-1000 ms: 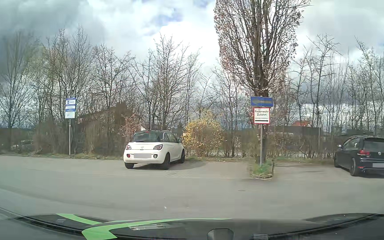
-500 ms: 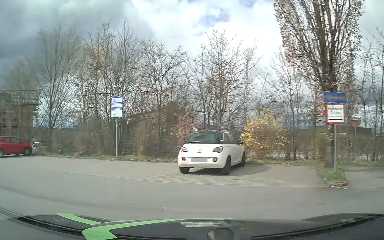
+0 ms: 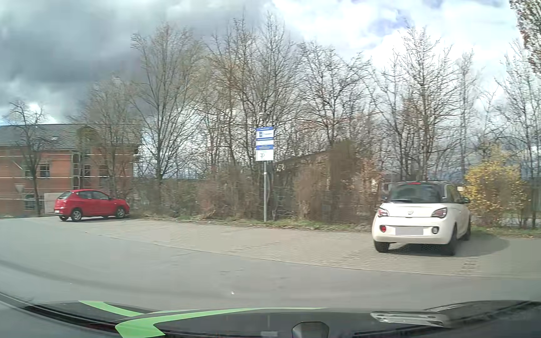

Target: Follow the waypoints while adhering to traffic rules and regulations

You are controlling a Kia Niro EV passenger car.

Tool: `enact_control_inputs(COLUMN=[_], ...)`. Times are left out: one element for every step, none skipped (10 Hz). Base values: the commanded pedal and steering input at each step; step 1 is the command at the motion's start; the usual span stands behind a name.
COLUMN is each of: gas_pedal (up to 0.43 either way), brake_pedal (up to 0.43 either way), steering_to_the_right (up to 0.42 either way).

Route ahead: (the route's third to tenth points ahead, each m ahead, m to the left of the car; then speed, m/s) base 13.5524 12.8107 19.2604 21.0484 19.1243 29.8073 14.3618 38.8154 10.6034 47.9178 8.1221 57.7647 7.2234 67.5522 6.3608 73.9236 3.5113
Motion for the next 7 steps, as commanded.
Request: enact_control_inputs(gas_pedal=[0.177,0.177,0.177,0.177,0.177,0.177,0.177], brake_pedal=[0.0,0.0,0.0,0.0,0.0,0.0,0.0], steering_to_the_right=[-0.662,-0.654,-0.647,-0.64,-0.629,-0.611,-0.599])
